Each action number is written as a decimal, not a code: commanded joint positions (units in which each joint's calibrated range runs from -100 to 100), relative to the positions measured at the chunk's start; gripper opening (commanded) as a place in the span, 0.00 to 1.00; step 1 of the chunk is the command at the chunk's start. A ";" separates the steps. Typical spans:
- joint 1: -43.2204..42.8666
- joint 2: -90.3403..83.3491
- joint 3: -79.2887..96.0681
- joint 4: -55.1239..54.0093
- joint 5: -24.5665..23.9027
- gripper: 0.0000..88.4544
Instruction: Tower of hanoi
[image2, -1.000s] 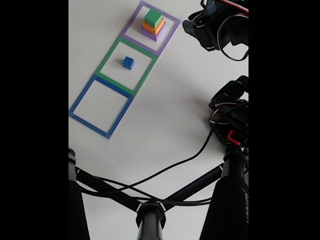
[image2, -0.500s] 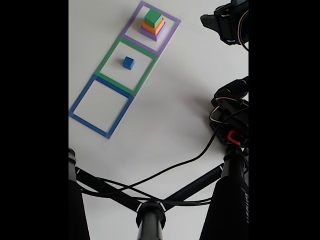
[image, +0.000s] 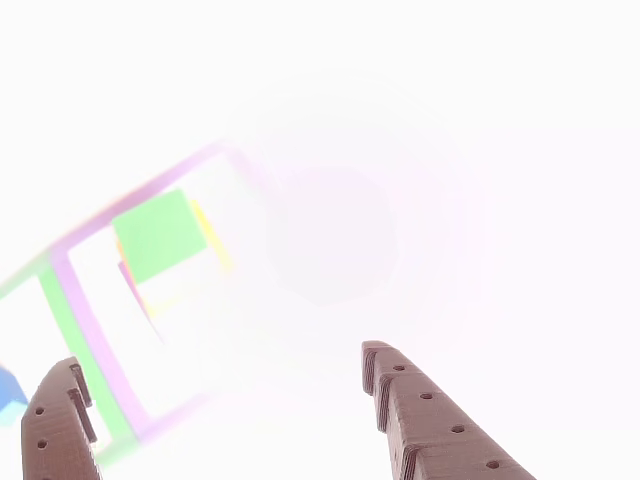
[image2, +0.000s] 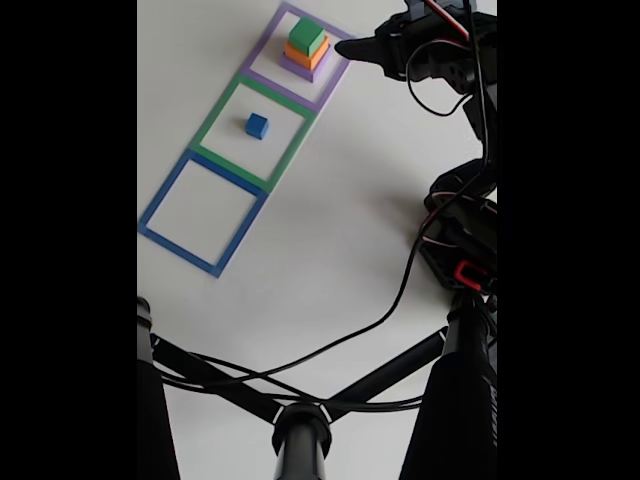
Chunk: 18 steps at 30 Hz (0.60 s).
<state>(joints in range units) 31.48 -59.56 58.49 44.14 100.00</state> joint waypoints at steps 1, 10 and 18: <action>-0.41 0.42 5.61 -12.56 0.00 0.37; -2.71 11.56 17.88 -42.36 0.00 0.40; -4.92 23.83 21.79 -62.60 0.00 0.41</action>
<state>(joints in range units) 27.79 -39.97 80.24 -9.39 100.00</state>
